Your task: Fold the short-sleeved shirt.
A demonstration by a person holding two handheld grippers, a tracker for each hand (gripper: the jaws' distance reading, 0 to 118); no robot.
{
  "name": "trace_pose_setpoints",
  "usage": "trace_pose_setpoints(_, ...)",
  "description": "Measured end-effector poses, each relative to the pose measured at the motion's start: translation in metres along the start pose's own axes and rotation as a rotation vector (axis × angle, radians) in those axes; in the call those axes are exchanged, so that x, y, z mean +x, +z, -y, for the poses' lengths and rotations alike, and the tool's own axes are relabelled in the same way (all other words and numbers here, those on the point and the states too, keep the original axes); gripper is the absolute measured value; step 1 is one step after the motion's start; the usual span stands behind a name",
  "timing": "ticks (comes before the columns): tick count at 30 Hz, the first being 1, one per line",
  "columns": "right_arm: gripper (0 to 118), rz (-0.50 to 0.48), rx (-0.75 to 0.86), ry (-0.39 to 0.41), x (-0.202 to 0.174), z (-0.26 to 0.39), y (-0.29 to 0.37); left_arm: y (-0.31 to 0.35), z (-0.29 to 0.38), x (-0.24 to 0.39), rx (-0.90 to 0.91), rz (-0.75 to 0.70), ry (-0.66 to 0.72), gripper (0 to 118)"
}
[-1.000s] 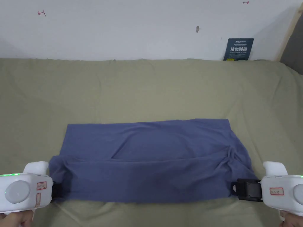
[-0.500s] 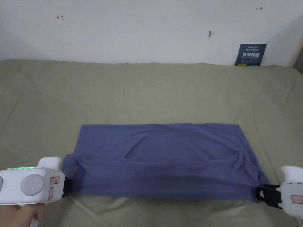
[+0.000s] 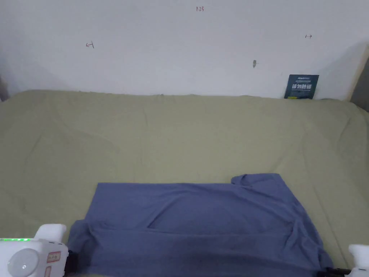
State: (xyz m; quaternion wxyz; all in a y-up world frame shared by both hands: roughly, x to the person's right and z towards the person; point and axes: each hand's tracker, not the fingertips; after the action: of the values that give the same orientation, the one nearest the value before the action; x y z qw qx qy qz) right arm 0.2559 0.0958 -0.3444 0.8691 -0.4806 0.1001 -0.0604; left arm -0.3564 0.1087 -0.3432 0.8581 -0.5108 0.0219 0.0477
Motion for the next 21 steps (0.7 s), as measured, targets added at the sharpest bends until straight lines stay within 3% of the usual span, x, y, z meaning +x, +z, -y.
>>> trace_pose_setpoints(8,10,0.01,-0.025,-0.029,-0.008,0.032,0.01,0.01,0.018,-0.007,0.0,0.004,0.021,0)
trace_pose_setpoints(9,12,0.016,-0.025,-0.027,-0.007,0.033,0.008,0.007,0.019,-0.008,0.002,0.013,0.026,5)
trace_pose_setpoints(10,29,0.021,-0.032,-0.018,-0.008,0.03,0.003,0.006,0.019,-0.009,0.002,0.03,0.029,25)
trace_pose_setpoints(11,65,0.073,-0.035,-0.051,-0.009,0.029,0.003,0.004,0.02,-0.01,0.003,0.03,0.025,73)
trace_pose_setpoints(12,112,0.118,-0.038,-0.043,-0.008,0.028,0.003,0.002,0.021,-0.01,-0.006,0.026,0.028,118)
trace_pose_setpoints(14,118,0.117,0.009,-0.028,-0.005,0.028,0.012,0.019,0.018,-0.018,-0.003,0.021,0.059,110)
trace_pose_setpoints(17,118,0.094,0.062,-0.063,-0.005,0.01,0.026,0.034,0.006,-0.014,0.105,0.048,0.098,111)
trace_pose_setpoints(19,118,0.095,0.104,-0.04,-0.016,-0.001,0.034,0.044,-0.012,-0.009,0.15,0.034,0.074,109)
trace_pose_setpoints(20,115,0.106,0.144,-0.031,-0.019,-0.007,0.035,0.038,-0.017,-0.008,0.17,0.037,0.061,106)
trace_pose_setpoints(21,95,0.111,0.183,-0.029,-0.023,-0.015,0.036,0.037,-0.025,-0.006,0.188,0.036,0.061,94)
